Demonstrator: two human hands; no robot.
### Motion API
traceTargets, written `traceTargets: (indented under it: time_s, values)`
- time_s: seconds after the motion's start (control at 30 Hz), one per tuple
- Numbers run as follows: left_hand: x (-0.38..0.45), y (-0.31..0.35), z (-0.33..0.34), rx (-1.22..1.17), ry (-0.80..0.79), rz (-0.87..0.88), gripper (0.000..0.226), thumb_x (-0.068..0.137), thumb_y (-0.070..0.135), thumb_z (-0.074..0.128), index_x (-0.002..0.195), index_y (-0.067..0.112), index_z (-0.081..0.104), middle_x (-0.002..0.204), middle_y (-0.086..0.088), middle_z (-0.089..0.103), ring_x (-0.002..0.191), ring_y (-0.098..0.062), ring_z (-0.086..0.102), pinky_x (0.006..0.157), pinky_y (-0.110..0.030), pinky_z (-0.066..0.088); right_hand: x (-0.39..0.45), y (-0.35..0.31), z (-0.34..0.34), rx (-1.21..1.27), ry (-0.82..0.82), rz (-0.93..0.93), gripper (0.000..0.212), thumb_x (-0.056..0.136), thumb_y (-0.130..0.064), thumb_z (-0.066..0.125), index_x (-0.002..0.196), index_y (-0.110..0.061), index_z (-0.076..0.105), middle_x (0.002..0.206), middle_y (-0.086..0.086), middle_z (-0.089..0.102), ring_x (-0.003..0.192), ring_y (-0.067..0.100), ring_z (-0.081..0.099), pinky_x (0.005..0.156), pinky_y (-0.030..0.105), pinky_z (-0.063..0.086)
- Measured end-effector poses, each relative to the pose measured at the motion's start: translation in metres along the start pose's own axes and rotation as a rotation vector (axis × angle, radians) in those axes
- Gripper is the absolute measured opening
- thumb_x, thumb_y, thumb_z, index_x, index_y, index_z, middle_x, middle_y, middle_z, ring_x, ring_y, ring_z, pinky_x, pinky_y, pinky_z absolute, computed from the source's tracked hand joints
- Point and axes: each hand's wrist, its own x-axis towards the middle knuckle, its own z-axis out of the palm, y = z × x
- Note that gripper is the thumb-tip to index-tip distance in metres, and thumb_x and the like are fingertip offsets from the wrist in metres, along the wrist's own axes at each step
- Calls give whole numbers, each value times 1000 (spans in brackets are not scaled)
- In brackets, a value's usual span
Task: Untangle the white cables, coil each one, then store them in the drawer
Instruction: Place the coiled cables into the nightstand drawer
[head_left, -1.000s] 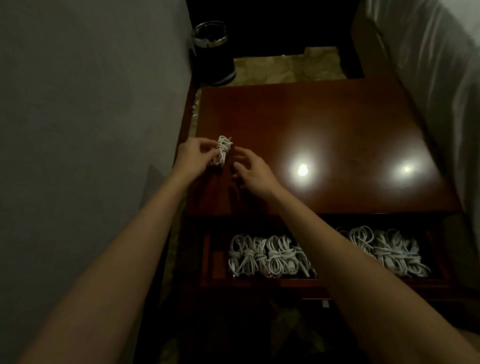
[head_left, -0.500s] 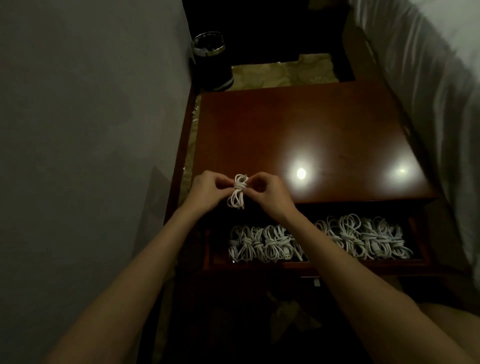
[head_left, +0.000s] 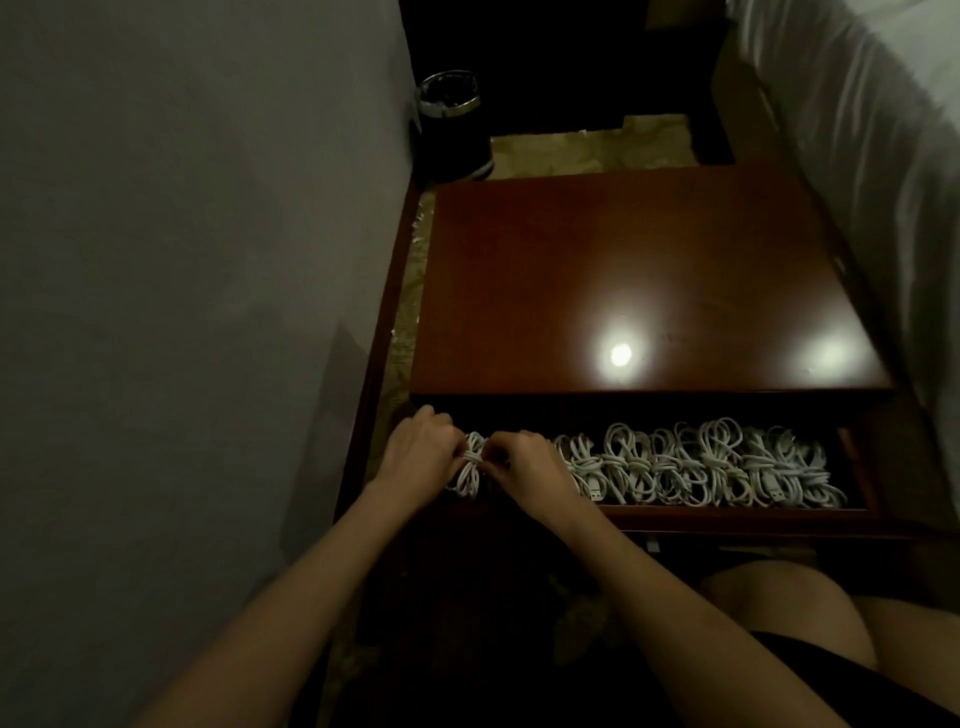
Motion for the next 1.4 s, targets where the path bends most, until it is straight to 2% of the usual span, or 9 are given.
traceTargets:
  time_s: [0.1, 0.33, 0.57, 0.77, 0.9, 1.0, 1.1, 1.3, 1.4]
  values:
    - [6, 3, 7, 94, -11, 21, 26, 96, 31, 52, 109, 18, 70, 115, -1, 58, 111, -21, 46, 83, -31, 36, 5, 2, 1, -98, -15, 11, 19, 93, -29, 60, 103, -14, 64, 101, 12, 61, 90, 30, 60, 72, 34, 44]
    - [8, 7, 19, 285, -153, 11, 25, 96, 27, 51, 113, 13, 64, 126, -5, 49, 118, -24, 39, 88, -33, 33, 20, -8, 13, -322, -79, -69, 21, 95, -19, 53, 112, -11, 63, 116, 10, 55, 115, 29, 45, 81, 38, 42]
    - [15, 12, 2, 63, -75, 36, 22, 91, 28, 55, 108, 15, 62, 110, -4, 61, 105, -21, 56, 88, -34, 39, 16, -3, 7, -372, -133, -23, 32, 93, -23, 54, 124, -14, 56, 127, 9, 51, 125, 30, 38, 96, 42, 37]
    - [11, 16, 8, 9, -153, 52, 11, 93, 13, 50, 97, 12, 61, 106, -7, 66, 99, -23, 62, 85, -30, 42, 7, 2, 2, -359, -100, -70, 29, 92, -17, 53, 121, -13, 56, 124, 7, 59, 121, 28, 44, 90, 37, 38]
    - [17, 18, 10, 104, -184, 47, 18, 90, 13, 54, 105, 13, 62, 111, -7, 63, 104, -25, 59, 85, -33, 43, -6, 27, -25, -193, 73, -100, 23, 90, -19, 58, 110, -14, 66, 110, 5, 64, 108, 27, 52, 82, 37, 43]
    - [22, 33, 11, -1, -142, 47, 36, 87, 19, 57, 122, 15, 58, 124, -5, 54, 117, -23, 48, 88, -36, 45, -21, 63, -62, -247, 196, 17, 27, 87, -21, 62, 113, -14, 66, 111, 4, 62, 111, 27, 52, 84, 39, 44]
    - [25, 67, 11, -190, -131, 102, 54, 92, 26, 59, 143, 20, 41, 142, -2, 39, 131, -22, 34, 96, -40, 48, -33, 92, -86, -360, 149, 160, 34, 90, -25, 58, 123, -14, 60, 115, 7, 57, 116, 27, 49, 87, 39, 43]
    - [43, 126, 12, -252, -215, 127, 64, 96, 33, 55, 151, 24, 25, 154, -4, 24, 139, -29, 23, 102, -48, 43, -63, 117, -101, -408, 250, 341, 39, 91, -27, 61, 124, -8, 56, 126, 14, 49, 119, 33, 43, 91, 46, 43]
    - [46, 139, 19, -144, -276, 148, 70, 95, 30, 57, 153, 27, 18, 156, -6, 21, 139, -34, 23, 102, -55, 42, -78, 139, -110, -346, 286, 415, 37, 86, -14, 67, 121, -2, 60, 123, 20, 52, 111, 40, 49, 91, 46, 44]
